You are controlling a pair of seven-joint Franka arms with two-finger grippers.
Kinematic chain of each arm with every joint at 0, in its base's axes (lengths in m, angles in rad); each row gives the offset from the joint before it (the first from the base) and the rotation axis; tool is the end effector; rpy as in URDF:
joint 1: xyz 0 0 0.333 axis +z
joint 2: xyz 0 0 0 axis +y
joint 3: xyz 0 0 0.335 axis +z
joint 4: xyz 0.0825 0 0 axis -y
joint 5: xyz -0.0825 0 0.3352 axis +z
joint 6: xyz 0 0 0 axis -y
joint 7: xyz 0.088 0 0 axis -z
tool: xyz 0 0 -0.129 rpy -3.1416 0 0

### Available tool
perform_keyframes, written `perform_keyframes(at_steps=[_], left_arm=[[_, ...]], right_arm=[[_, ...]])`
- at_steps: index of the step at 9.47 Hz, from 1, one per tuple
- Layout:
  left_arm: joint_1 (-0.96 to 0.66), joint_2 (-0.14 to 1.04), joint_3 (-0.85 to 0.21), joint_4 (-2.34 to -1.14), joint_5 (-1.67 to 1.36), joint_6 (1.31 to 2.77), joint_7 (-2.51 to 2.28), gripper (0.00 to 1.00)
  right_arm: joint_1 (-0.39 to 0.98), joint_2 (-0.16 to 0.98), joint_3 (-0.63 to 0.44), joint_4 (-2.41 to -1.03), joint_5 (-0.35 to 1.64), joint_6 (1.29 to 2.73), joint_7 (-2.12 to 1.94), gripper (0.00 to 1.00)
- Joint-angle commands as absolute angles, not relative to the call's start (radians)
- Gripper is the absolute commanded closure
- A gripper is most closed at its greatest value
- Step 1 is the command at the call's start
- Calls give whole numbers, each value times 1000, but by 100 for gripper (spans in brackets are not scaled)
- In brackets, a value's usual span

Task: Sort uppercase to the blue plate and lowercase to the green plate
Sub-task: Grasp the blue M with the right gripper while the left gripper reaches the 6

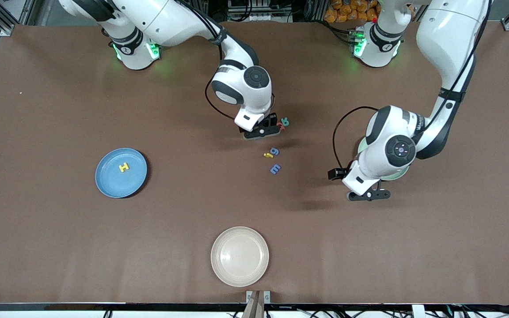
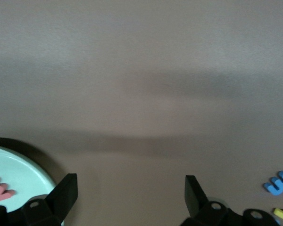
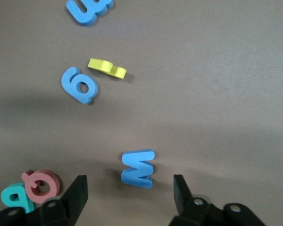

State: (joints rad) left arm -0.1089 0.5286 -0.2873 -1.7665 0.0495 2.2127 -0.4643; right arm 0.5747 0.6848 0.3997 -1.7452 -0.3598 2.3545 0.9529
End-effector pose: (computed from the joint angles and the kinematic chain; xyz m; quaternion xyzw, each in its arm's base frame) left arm 0.5831 -0.2217 0.2959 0.9975 0.0350 -0.0493 0.0355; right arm 0.3915 0.5080 0.2323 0.9951 0.0989 0.0003 0.0021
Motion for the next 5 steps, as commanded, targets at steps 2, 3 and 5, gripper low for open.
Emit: perform_keyframes(at_steps=[2, 3, 5], left_arm=[[-155, 566, -279, -1712, 43, 2209, -549, 0], [-169, 574, -278, -1706, 44, 2209, -567, 0], [-178, 581, -278, -1704, 44, 2212, -575, 0]], right_arm=[[575, 710, 403, -1738, -383, 2372, 966, 28], [575, 713, 403, -1736, -383, 2372, 968, 29], [575, 722, 402, -1736, -383, 2382, 968, 31]])
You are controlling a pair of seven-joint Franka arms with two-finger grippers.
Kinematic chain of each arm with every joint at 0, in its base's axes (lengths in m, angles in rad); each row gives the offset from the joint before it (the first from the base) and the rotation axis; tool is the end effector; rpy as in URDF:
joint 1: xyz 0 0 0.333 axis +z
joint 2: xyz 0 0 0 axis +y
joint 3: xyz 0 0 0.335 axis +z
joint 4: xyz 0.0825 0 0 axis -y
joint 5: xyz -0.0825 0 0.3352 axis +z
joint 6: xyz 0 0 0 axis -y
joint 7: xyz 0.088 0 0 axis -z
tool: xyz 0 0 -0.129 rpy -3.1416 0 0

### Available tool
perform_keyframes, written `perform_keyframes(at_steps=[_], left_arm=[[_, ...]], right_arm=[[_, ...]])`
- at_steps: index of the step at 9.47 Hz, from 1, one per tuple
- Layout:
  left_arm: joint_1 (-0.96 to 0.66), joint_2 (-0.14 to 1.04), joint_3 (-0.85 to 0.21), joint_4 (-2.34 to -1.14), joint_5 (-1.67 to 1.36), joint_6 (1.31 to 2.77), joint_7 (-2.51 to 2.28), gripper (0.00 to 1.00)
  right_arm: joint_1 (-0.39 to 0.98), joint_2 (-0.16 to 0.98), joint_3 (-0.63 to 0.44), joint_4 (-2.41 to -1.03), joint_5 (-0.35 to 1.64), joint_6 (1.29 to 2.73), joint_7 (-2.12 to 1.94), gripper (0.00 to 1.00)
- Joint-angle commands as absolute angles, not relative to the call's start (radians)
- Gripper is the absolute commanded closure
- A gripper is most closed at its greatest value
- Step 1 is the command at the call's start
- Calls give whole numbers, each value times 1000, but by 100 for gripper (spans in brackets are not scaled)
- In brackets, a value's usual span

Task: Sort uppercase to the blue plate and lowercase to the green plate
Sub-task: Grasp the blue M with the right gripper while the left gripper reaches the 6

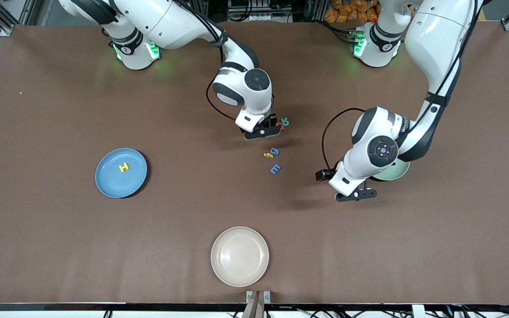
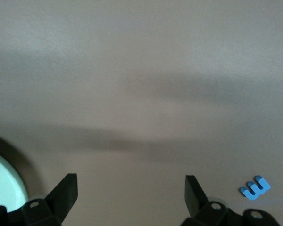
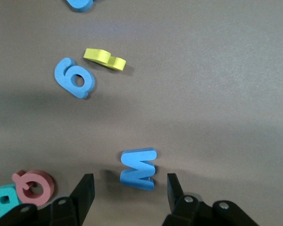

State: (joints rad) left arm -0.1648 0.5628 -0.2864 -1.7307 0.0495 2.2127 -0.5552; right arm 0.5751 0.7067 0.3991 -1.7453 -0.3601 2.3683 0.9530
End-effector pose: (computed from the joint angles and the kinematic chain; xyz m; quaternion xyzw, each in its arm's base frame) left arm 0.5789 -0.2555 0.2887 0.9964 0.0552 -0.0525 0.0360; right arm 0.3903 0.5083 0.2202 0.9951 0.0990 -0.0059 0.0014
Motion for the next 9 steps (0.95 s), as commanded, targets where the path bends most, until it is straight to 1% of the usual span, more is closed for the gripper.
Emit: perform_keyframes(at_steps=[1, 2, 4, 5, 6, 7, 9], left_arm=[[-195, 586, -276, -1704, 69, 2217, -575, 0], [-195, 595, -279, -1704, 124, 2218, -577, 0], [-208, 603, -281, -1704, 123, 2218, -587, 0], [-247, 617, -279, -1701, 120, 2220, -633, 0], [-261, 646, -281, -1642, 117, 2220, -691, 0], [-264, 663, -282, -1616, 115, 2220, -734, 0], [-264, 669, -282, -1615, 114, 2220, -784, 0]], right_arm=[[575, 732, 399, -1736, -383, 2385, 966, 32], [577, 733, 391, -1738, -383, 2385, 966, 35], [577, 741, 391, -1736, -383, 2385, 966, 43], [575, 745, 390, -1736, -383, 2385, 966, 52], [577, 746, 385, -1736, -385, 2385, 966, 78], [575, 742, 385, -1736, -384, 2376, 966, 100], [554, 726, 388, -1727, -382, 2324, 966, 100]])
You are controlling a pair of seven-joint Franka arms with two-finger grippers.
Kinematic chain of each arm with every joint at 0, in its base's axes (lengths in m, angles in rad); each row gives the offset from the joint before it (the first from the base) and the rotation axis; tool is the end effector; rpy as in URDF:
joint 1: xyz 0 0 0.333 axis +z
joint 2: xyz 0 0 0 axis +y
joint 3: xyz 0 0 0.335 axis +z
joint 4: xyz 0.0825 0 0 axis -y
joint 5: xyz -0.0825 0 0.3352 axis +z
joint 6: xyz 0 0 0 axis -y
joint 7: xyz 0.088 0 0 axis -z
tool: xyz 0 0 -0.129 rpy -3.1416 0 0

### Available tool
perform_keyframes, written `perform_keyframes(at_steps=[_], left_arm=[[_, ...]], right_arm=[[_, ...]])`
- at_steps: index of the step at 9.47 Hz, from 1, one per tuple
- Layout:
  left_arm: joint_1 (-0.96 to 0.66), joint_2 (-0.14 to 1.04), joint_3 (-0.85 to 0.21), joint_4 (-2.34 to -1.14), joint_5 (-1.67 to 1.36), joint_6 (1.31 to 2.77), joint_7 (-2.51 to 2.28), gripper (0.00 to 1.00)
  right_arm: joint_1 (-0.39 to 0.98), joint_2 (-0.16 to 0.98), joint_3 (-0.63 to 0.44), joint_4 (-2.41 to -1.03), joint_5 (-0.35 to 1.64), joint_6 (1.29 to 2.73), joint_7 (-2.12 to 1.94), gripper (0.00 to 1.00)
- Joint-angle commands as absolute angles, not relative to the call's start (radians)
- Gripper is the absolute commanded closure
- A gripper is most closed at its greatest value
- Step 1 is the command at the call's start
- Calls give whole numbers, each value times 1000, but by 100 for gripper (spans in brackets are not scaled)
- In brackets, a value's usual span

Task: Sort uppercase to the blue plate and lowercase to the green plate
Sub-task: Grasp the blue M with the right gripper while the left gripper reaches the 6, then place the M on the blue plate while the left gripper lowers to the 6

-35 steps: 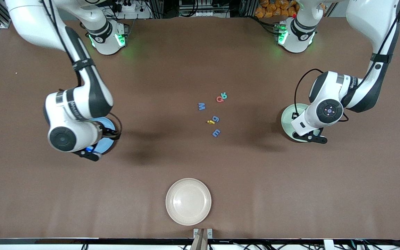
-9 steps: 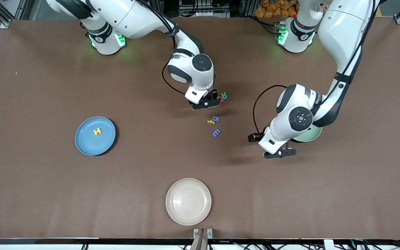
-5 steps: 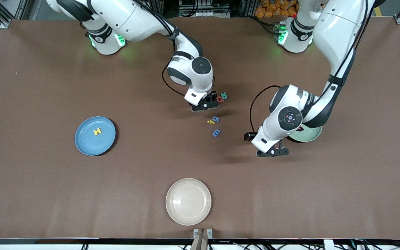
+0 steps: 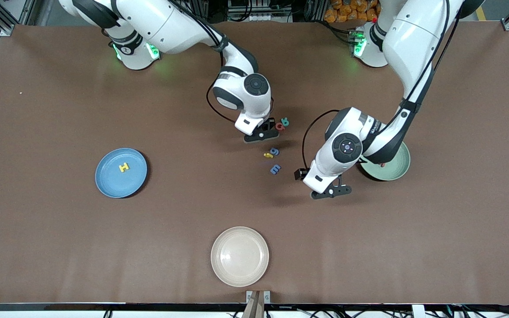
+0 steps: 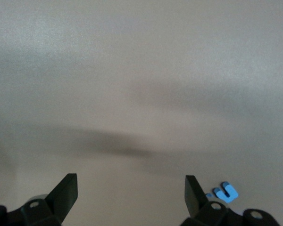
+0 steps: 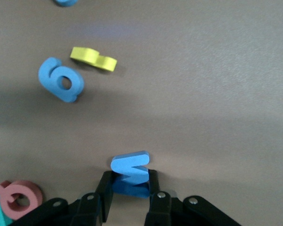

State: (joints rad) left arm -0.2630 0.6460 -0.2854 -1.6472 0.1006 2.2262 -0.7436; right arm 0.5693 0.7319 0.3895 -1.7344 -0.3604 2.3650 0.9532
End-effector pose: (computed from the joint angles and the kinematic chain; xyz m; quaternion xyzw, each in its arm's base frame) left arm 0.5735 -0.3150 0.2697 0.9945 0.0915 -0.0436 0.0254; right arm 0.3976 0.5026 0.2072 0.9957 0.0911 -0.0126 0.0076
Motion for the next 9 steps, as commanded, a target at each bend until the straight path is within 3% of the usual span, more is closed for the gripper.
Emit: perform_keyframes(at_steps=[1, 5, 9], left_arm=[[-262, 672, -282, -1615, 114, 2218, -793, 0], [-365, 728, -279, -1564, 123, 2218, -966, 0], [-449, 727, -272, -1555, 220, 2218, -792, 0]], right_arm=[[526, 701, 390, -1729, -382, 2309, 956, 100], [382, 621, 399, -1714, -370, 2171, 893, 100], [179, 617, 400, -1635, -364, 2008, 666, 100]])
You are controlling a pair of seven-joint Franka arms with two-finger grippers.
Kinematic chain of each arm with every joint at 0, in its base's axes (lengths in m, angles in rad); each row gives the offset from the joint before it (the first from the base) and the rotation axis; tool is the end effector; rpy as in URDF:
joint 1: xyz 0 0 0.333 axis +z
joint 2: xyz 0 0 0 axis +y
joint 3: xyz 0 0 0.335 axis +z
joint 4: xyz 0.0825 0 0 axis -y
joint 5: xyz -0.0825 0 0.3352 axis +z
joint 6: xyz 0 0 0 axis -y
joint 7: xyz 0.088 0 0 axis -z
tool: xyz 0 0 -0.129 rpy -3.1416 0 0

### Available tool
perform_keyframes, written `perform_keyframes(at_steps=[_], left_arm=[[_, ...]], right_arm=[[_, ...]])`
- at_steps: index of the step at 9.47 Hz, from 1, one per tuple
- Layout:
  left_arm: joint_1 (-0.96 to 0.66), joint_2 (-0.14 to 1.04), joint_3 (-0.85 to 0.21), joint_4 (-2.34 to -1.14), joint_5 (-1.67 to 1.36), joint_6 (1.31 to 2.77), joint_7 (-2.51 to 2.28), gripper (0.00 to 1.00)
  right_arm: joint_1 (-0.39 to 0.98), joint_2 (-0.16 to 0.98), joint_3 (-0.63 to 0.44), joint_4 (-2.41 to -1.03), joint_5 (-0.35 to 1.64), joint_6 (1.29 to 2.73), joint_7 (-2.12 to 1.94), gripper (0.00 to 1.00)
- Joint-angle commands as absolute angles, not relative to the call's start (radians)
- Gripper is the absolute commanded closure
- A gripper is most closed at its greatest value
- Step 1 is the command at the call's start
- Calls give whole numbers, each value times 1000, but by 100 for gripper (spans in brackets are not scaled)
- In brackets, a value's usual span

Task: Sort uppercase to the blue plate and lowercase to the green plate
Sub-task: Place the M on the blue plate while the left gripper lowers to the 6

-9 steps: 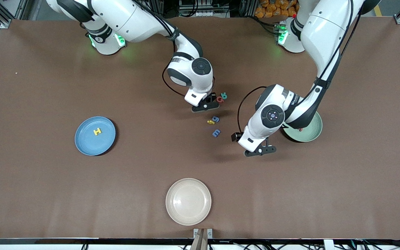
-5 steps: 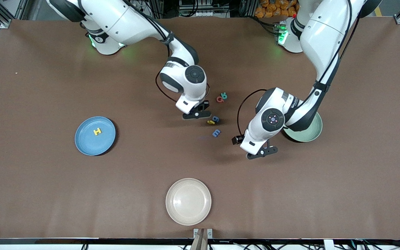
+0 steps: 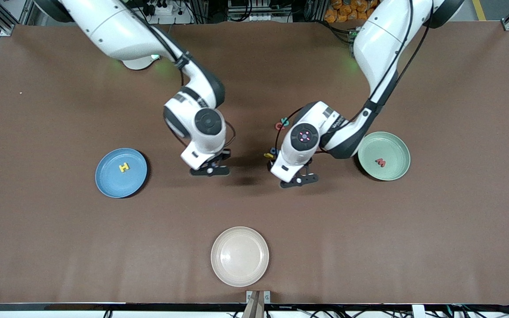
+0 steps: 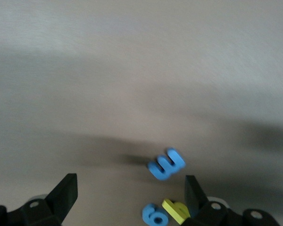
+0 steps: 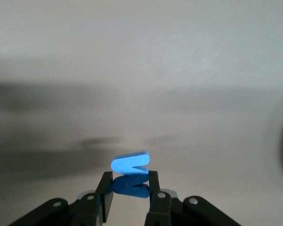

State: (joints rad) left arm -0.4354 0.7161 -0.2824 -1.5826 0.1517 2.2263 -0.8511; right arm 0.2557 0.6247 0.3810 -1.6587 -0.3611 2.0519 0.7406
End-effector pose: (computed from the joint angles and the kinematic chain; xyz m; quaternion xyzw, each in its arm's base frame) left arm 0.5264 -0.4112 0.2489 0.9980 0.0500 -0.0383 0.0093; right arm 0.5394 0.3293 0.2752 0.9952 0.0235 -0.0418 0.0854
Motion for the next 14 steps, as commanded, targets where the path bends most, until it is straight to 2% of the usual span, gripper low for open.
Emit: perform_keyframes(at_steps=[1, 6, 9, 11, 12, 13, 14], left_arm=[[-474, 736, -276, -1560, 257, 2218, -801, 0], [-600, 779, -276, -1592, 252, 2212, -900, 0], [-600, 798, -276, -1592, 253, 2210, -888, 0], [-592, 795, -276, -1594, 253, 2203, -867, 0], [-592, 792, -276, -1601, 253, 2185, -858, 0], [-589, 790, -276, -1605, 253, 2183, -844, 0], [-588, 790, -276, -1603, 253, 2183, -842, 0]], right_arm=[[145, 618, 396, -1614, -359, 1978, 617, 100], [-49, 618, 388, -1597, -373, 1890, 413, 100], [-182, 643, 387, -1598, -373, 1847, 334, 100], [-213, 652, 387, -1600, -371, 1845, 334, 100], [-215, 658, 379, -1598, -373, 1847, 337, 65], [-216, 663, 361, -1597, -371, 1851, 347, 1], [-216, 673, 357, -1597, -367, 1858, 347, 0]])
